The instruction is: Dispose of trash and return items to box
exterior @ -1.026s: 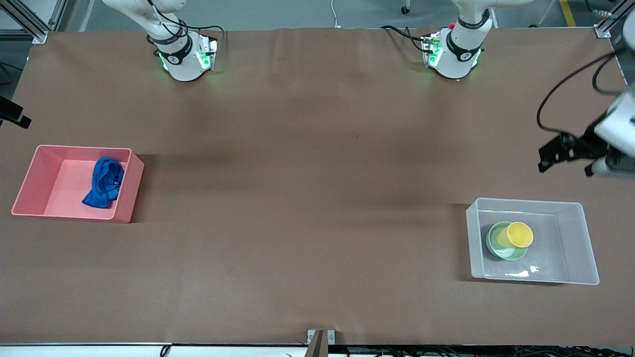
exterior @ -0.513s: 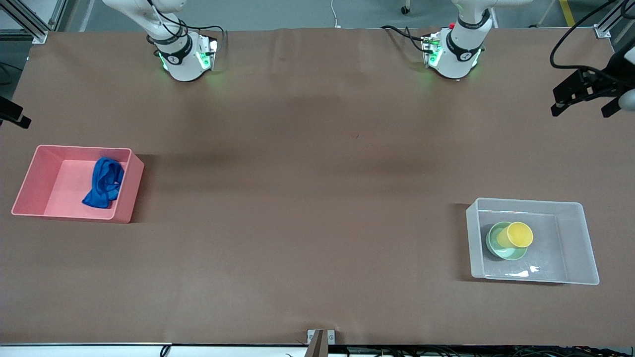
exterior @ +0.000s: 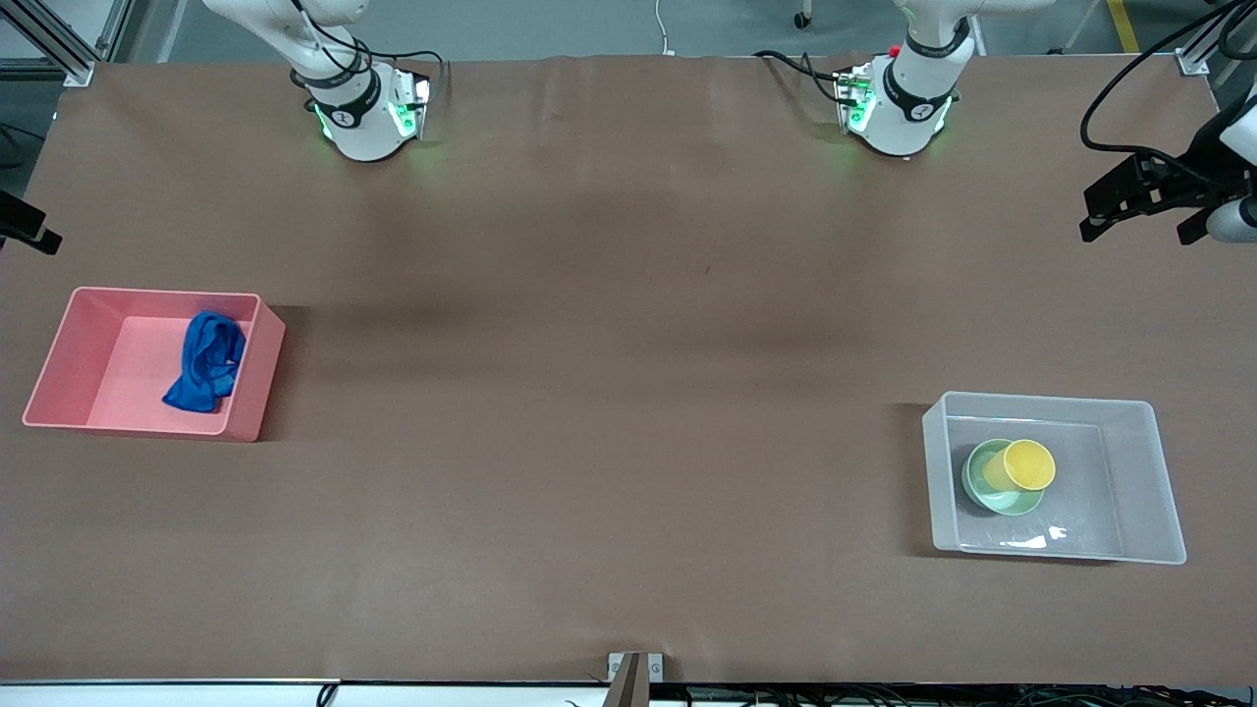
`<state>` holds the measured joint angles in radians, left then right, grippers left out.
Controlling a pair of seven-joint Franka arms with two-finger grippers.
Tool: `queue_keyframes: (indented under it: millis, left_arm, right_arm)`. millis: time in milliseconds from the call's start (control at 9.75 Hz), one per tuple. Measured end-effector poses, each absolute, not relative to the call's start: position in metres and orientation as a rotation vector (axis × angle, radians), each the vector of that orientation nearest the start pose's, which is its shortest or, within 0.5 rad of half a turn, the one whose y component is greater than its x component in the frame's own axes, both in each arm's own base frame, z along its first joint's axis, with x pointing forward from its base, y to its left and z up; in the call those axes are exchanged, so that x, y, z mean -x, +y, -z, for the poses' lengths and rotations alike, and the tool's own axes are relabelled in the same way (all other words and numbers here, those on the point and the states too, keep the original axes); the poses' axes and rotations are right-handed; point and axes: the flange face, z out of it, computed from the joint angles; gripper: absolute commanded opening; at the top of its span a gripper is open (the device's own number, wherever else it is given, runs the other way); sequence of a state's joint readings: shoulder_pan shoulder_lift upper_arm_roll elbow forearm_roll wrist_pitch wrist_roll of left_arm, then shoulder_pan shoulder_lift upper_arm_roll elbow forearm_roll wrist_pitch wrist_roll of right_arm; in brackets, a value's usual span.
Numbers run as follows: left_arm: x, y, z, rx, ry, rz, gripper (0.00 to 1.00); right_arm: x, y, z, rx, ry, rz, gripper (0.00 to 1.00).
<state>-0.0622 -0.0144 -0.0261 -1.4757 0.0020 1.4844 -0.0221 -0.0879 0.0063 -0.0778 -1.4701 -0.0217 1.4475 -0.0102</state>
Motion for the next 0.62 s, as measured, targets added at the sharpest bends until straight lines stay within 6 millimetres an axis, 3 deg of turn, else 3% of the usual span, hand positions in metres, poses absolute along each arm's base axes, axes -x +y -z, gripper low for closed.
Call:
queue_keyframes:
  millis: [615]
  left_arm:
    - [-0.5355,-0.0427,-0.6659,3.137,0.127,-0.02,1.0]
  right_arm:
    - [-0.536,-0.092,-0.6573,3.151,0.249,-0.049,1.0]
